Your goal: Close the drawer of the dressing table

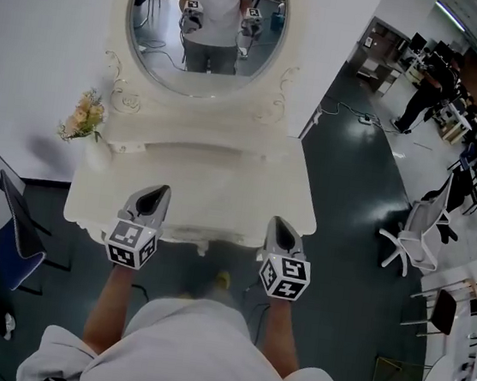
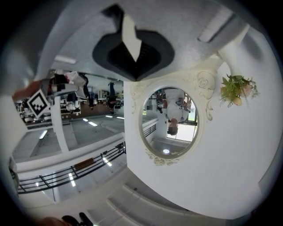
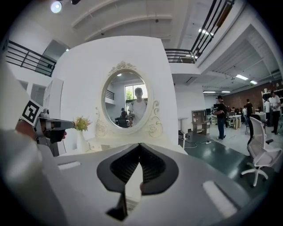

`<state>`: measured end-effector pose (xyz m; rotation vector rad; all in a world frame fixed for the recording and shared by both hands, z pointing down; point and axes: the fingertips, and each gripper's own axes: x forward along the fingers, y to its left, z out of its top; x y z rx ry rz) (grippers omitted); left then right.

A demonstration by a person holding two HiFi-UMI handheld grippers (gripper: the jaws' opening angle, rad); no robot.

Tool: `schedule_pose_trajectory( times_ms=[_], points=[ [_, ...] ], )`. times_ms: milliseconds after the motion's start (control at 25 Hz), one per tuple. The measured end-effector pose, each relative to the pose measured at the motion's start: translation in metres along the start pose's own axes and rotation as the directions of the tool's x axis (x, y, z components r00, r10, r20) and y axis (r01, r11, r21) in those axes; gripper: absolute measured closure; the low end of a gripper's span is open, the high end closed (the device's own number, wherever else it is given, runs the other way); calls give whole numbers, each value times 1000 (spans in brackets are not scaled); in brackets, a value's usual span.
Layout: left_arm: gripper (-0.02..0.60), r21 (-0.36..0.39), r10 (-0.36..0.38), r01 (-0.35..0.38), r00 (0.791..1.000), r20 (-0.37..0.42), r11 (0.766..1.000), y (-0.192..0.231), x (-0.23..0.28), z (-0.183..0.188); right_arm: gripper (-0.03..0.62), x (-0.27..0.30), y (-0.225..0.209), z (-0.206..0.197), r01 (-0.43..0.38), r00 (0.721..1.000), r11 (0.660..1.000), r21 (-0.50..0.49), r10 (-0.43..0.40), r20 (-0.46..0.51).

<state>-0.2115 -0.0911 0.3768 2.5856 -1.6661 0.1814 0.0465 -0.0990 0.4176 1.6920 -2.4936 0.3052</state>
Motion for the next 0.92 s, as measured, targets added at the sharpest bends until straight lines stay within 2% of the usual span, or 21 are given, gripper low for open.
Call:
schedule_pose_trajectory(
  times_ms=[920],
  points=[
    [583,-8,26,-26,1000,8,1000,28,5,6,591,22,-6,15,0,1000,1000,-21,0,23]
  ],
)
